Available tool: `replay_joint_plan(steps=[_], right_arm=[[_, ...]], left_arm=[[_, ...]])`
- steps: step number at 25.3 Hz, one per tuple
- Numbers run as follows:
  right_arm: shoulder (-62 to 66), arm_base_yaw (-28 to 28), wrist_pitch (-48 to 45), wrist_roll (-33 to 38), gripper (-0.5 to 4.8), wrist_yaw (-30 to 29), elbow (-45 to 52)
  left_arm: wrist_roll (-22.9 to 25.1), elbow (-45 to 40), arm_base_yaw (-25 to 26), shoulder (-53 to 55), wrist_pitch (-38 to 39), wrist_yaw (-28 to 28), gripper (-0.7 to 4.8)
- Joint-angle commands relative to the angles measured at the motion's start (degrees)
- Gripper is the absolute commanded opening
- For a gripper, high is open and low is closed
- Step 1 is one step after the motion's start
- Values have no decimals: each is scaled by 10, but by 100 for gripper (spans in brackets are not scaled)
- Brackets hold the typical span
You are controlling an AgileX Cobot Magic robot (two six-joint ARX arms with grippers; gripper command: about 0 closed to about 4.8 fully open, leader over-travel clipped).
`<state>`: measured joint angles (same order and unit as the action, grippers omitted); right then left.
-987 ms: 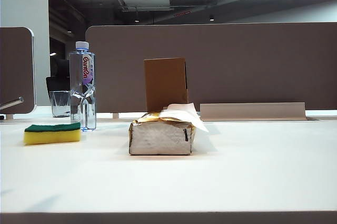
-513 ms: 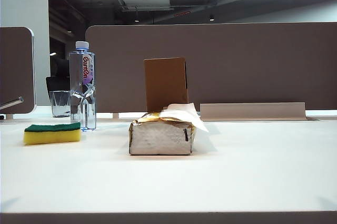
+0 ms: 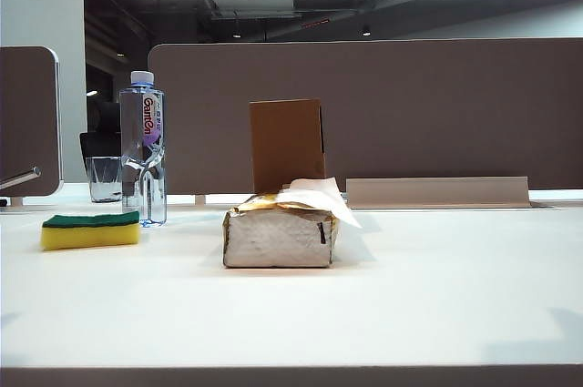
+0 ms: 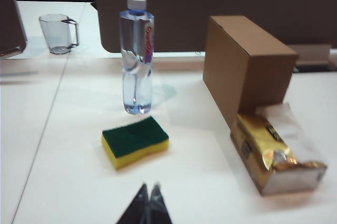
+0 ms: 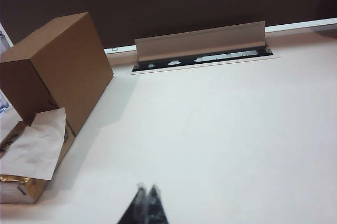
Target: Move the sponge from right to left to wipe the table, avoiding obstacles on the table, and finally reaching the bottle of mineral water.
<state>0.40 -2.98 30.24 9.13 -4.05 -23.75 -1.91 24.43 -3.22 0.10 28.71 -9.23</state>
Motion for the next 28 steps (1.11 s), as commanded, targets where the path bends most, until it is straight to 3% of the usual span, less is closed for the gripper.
replay_joint_plan(steps=[1,17,28], right_arm=[[0,0,-46,1,-6,3,26],[0,0,-160,-4,-6,31,156],[0,0,-193,-21,-6,31,225]], left_arm=[[-31,-22,1,1,-68,40,-6],[-30,-172,0,0,-251,64,-6],[0,-200,0,0,-259,64,-6]])
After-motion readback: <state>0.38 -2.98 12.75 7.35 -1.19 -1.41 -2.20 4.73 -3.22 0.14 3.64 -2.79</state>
